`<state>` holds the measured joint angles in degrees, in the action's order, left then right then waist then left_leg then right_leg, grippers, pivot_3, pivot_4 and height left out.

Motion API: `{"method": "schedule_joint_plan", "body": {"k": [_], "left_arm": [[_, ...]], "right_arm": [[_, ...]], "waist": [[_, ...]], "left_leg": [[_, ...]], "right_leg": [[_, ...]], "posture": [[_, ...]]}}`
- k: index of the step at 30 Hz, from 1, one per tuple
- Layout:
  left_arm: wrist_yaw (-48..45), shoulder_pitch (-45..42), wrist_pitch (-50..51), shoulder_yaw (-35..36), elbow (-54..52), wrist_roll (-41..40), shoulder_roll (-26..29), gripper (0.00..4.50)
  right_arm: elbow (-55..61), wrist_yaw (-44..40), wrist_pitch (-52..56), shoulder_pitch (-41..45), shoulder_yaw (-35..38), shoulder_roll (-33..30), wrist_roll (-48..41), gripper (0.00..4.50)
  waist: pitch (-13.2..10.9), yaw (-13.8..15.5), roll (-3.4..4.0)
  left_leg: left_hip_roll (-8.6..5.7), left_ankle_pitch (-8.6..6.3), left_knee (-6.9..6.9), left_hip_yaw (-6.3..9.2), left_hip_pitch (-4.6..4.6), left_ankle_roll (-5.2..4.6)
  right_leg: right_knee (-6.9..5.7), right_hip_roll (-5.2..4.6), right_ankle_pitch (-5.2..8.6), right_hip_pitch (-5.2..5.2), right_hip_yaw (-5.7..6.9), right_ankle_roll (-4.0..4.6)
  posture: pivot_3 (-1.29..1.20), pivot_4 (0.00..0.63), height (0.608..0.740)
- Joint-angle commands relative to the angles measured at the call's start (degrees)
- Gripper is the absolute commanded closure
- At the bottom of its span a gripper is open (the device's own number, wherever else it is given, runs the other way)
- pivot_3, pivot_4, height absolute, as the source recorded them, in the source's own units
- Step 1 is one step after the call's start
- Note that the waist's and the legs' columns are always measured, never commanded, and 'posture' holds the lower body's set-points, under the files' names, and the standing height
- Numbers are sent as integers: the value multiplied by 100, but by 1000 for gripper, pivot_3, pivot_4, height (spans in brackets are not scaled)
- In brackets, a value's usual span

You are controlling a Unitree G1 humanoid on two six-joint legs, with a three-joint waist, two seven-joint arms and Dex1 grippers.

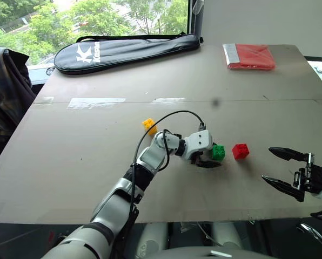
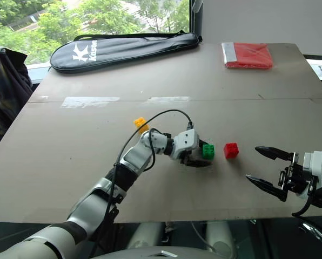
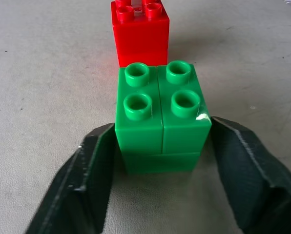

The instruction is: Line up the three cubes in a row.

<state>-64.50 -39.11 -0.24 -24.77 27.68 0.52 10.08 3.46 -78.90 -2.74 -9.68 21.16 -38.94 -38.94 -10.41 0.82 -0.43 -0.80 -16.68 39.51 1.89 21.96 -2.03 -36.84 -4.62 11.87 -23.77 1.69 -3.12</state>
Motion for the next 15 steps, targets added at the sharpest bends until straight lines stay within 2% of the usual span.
{"method": "schedule_joint_plan", "body": {"k": [1,5,8,11,15], "left_arm": [[130,33,-35,18,-141,108,70,100],[143,56,72,179,-402,10,293,100],[46,141,496,549,-1151,-378,629,100],[-16,449,836,810,-2142,-725,958,100],[514,1347,1787,1484,-3982,-1588,1113,100]], "right_arm": [[50,-36,-42,32,163,-85,-42,0],[23,-65,-44,37,149,-80,-32,0],[-26,-113,-42,47,142,-77,-36,0],[-66,-181,-40,46,138,-70,-70,0],[-57,-225,38,99,172,-24,-229,0]], "waist": [[0,-1,0],[0,-7,0],[0,-25,1],[0,-11,4],[0,-4,4]], "left_leg": [[0,0,0,0,0,0],[0,0,0,0,-1,0],[4,0,0,0,-3,0],[8,0,0,2,-2,1],[4,0,0,-3,-1,1]], "right_leg": [[0,0,0,0,0,0],[-1,1,0,0,0,0],[-4,2,0,0,-2,1],[-7,4,0,-2,-1,2],[-1,-6,0,-1,-8,1]], "posture": [[0,150,694],[0,150,694],[0,150,694],[0,150,694],[0,150,694]]}}
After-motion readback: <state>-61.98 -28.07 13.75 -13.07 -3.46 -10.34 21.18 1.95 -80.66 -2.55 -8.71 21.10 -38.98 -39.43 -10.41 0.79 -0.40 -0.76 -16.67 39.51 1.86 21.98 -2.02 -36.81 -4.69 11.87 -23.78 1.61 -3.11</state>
